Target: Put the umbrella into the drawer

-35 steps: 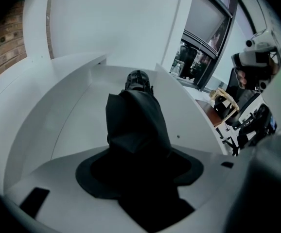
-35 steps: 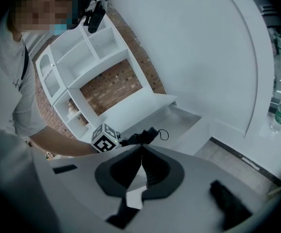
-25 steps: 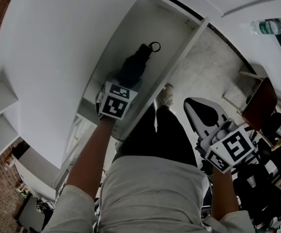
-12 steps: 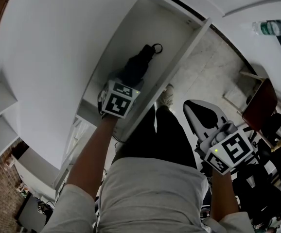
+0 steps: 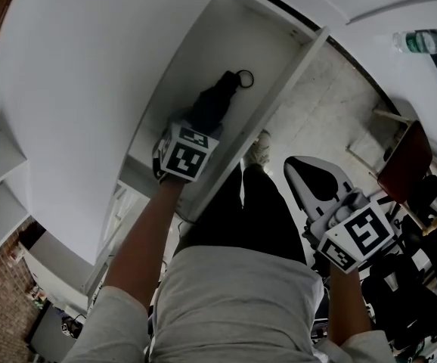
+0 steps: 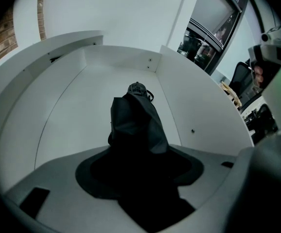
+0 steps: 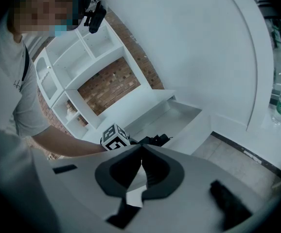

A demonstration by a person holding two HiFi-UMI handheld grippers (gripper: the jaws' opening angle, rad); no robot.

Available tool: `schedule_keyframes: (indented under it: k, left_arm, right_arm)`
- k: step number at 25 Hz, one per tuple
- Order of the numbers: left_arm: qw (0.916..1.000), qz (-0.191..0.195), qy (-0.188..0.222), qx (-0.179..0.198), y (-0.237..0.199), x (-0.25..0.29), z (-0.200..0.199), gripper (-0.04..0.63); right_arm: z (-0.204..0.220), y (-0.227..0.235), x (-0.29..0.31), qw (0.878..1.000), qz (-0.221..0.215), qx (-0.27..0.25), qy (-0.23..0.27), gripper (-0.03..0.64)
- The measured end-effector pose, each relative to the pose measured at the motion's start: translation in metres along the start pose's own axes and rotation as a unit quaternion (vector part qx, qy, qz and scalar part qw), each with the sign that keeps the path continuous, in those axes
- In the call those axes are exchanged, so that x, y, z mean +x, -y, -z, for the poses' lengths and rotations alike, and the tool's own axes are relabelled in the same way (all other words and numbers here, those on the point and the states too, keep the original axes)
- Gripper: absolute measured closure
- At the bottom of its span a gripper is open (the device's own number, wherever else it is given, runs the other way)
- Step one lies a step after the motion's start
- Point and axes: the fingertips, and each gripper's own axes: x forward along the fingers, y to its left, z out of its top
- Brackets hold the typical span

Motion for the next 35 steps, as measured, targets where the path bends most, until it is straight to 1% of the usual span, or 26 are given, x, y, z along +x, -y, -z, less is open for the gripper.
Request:
schedule_keyframes:
  k: [3, 12, 18, 23, 28, 33, 35]
  left_arm:
    - [0.9999, 0.004, -0.01, -0.001, 0.0, 0.003, 0.0, 0.314]
    - [0.9999, 0.007, -0.012, 0.001, 0.002, 0.005, 0.001, 0.31]
    - [0.9998, 0.001, -0.018, -0.001, 0.002, 0.006, 0.005, 0.307]
    - [0.9999, 0.003, -0.013, 0.003, 0.002, 0.005, 0.001, 0.305]
    - [0.9996, -0.004, -0.028, 0.002, 0.003, 0.006, 0.005, 0.301]
    - [0.9994, -0.011, -0.033, 0.007, 0.001, 0.006, 0.006, 0.301]
    - [0.9994, -0.006, -0.033, 0.008, 0.003, 0.006, 0.005, 0.301]
  right_arm:
    - [0.0, 0.001, 0.0, 1.0, -0.002, 0.001, 0.0, 0.589]
    - [0.001, -0.002, 0.003, 1.0, -0.012, 0.002, 0.0, 0.589]
    - [0.0, -0.006, 0.005, 1.0, -0.021, 0.001, -0.002, 0.589]
    - [0.002, -0.007, 0.003, 1.0, -0.021, 0.001, -0.001, 0.589]
    - [0.003, -0.008, -0.002, 1.0, -0.021, 0.001, 0.0, 0.589]
    - [0.005, -0.009, -0.005, 1.0, -0.024, 0.001, 0.0, 0.589]
    - [0.005, -0.011, -0.006, 1.0, -0.027, -0.001, 0.002, 0.589]
